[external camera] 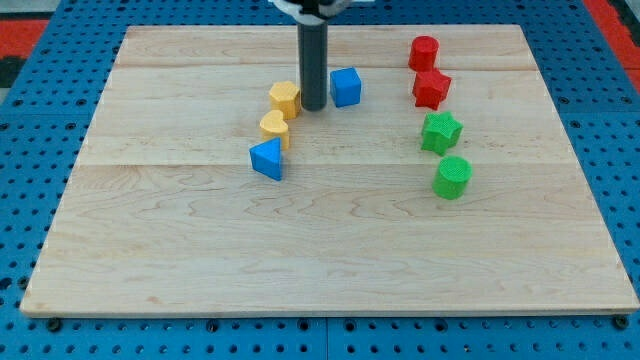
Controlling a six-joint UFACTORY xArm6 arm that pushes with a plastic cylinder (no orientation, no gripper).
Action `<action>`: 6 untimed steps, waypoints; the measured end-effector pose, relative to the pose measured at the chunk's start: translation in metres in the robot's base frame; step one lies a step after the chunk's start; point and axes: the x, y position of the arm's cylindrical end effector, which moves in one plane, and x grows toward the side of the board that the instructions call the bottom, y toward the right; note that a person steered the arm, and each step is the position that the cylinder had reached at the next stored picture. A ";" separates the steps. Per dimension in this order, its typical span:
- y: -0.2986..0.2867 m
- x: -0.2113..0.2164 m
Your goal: Push the blue cube closer to the green star
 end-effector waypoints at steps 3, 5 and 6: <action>0.051 -0.013; 0.092 0.064; 0.097 0.052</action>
